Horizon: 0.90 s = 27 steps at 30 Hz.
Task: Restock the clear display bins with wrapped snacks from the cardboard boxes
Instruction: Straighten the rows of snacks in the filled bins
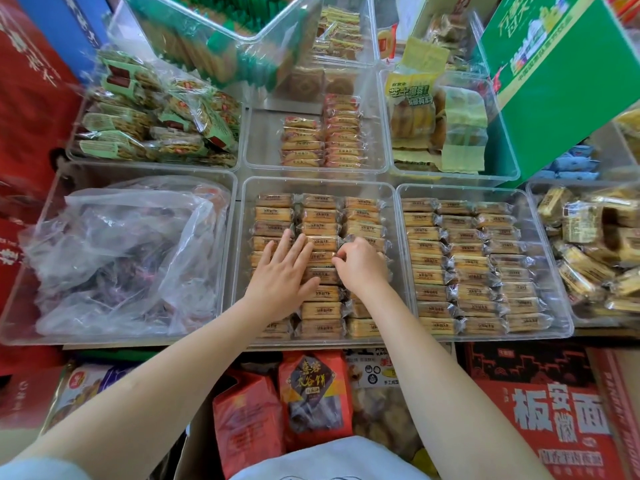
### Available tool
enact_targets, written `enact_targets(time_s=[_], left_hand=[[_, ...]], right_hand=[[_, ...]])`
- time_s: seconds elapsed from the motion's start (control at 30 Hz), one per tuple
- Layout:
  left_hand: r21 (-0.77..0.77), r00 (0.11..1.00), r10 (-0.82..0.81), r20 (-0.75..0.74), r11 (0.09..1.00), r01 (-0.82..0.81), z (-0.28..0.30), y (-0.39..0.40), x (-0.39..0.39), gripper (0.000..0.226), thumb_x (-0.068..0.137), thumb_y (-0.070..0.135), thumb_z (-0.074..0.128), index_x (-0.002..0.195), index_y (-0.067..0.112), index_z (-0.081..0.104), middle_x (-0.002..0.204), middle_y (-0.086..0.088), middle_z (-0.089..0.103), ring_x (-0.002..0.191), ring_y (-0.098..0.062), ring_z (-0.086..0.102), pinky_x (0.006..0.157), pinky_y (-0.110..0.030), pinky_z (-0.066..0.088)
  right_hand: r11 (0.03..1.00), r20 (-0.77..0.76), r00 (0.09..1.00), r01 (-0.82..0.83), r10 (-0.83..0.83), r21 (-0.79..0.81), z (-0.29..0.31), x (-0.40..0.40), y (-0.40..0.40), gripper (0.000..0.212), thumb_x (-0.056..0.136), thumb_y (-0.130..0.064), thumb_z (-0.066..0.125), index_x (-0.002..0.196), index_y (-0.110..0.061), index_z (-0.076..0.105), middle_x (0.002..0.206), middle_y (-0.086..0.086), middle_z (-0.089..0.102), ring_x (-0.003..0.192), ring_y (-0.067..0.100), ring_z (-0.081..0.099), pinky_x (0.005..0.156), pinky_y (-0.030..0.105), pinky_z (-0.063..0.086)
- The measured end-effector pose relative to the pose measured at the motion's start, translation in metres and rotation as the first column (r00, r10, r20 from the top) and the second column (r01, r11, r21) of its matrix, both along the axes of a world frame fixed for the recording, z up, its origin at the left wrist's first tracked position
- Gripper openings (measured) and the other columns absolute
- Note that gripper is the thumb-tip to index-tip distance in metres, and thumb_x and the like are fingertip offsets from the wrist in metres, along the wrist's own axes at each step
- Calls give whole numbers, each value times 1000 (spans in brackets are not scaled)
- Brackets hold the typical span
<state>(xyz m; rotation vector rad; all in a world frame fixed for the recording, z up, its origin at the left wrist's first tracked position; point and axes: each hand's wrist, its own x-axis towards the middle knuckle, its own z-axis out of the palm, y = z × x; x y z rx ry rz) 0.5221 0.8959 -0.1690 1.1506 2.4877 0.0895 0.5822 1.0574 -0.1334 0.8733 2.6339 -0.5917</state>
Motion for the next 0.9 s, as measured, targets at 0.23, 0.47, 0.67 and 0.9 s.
enact_targets(time_s=[0.23, 0.47, 0.67, 0.9], left_hand=[[1, 1000, 0, 0, 1000, 0, 0, -1, -1, 73, 101, 65, 15, 161, 27, 0, 168, 5, -8, 152, -22, -22, 125, -47, -5], [3, 989, -123, -78, 992, 124, -1, 1, 0, 79, 94, 67, -4, 161, 24, -6, 166, 3, -18, 150, -19, -27, 124, -44, -12], [-25, 984, -170, -56, 985, 169, -9, 4, 6, 84, 86, 68, -15, 159, 25, -9, 165, 2, -19, 151, -18, -24, 124, -46, -13], [-43, 984, -168, -56, 985, 166, -9, 5, 9, 87, 85, 69, -18, 159, 24, -10, 165, 0, -20, 151, -19, -24, 124, -47, -11]], right_hand=[[951, -190, 942, 241, -277, -191, -19, 4, -4, 29, 91, -28, 69, 65, -34, 58, 116, 4, 67, 111, 28, 60, 102, 54, 44], [958, -246, 928, 251, -280, -141, -28, 2, -8, 25, 91, -32, 68, 68, -32, 60, 120, 7, 67, 113, 26, 61, 102, 53, 44], [973, -256, 943, 182, -213, -140, -20, 6, -3, 10, 93, -29, 67, 93, -22, 74, 108, 1, 69, 97, 20, 62, 92, 45, 50], [994, -54, 994, -93, 97, 60, -5, 39, -6, 36, 93, -47, 63, 120, -22, 64, 115, -2, 57, 95, 21, 62, 78, 33, 45]])
